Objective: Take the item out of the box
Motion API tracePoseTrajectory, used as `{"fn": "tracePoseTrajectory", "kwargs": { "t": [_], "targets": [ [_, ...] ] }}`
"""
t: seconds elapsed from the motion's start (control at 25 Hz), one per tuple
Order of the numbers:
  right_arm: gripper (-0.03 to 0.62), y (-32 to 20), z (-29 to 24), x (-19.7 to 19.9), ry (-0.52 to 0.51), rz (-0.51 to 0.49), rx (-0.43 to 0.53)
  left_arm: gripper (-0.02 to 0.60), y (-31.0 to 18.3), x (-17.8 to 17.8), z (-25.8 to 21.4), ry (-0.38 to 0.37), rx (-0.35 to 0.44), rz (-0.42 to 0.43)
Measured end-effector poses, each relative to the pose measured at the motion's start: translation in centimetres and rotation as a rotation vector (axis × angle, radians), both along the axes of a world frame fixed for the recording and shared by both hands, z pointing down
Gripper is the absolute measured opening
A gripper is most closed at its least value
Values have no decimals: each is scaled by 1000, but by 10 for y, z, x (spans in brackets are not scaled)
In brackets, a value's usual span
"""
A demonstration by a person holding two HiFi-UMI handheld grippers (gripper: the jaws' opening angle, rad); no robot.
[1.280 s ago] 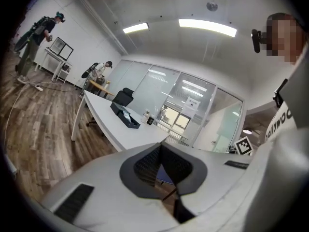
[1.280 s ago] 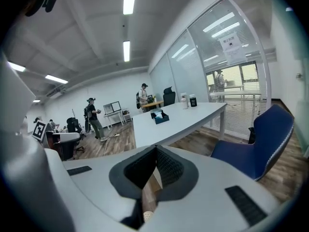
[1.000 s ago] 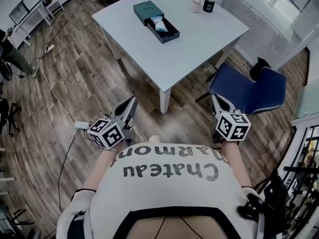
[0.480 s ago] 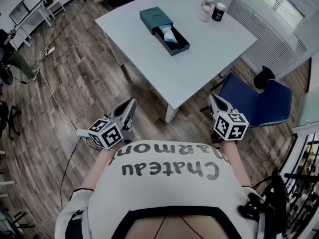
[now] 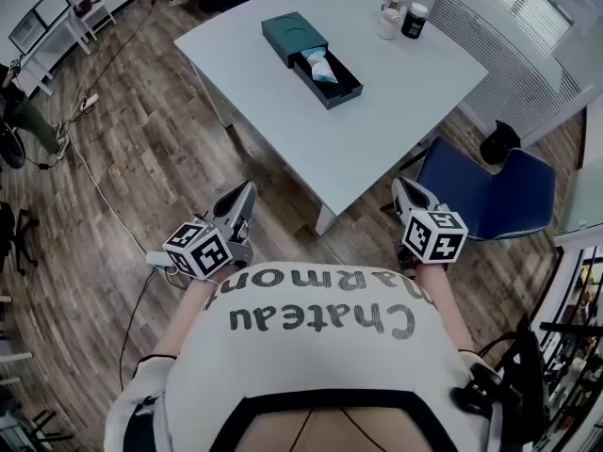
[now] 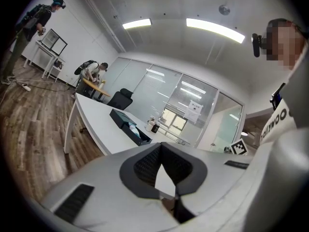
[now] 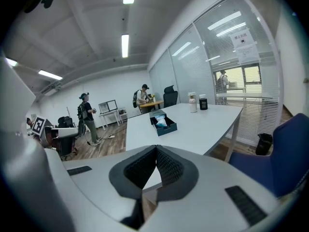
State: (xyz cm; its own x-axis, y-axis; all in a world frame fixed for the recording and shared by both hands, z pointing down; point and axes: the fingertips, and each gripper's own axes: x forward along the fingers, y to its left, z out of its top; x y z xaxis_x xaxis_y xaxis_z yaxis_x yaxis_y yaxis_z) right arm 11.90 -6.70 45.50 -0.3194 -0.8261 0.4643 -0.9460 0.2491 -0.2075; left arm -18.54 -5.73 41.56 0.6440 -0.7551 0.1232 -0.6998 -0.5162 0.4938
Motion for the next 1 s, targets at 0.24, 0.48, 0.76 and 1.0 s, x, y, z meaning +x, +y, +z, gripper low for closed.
{"fn": "tracePoseTrajectory", "kwargs": {
  "t": [0.24, 0.48, 0.76, 1.0],
  "targets": [
    [-1, -7, 3, 0, -3, 17, -12, -9, -9, 0, 1, 1, -5, 9],
    [0, -20, 6, -8, -20, 15, -15, -9, -17, -7, 4, 5, -7, 3],
    [-2, -24, 7, -14, 2, 3, -14, -9, -24, -11, 5, 15, 6, -1],
    [-2, -13, 3, -10, 23, 20, -27, -9, -24, -5, 5, 20, -2, 25]
  ]
}}
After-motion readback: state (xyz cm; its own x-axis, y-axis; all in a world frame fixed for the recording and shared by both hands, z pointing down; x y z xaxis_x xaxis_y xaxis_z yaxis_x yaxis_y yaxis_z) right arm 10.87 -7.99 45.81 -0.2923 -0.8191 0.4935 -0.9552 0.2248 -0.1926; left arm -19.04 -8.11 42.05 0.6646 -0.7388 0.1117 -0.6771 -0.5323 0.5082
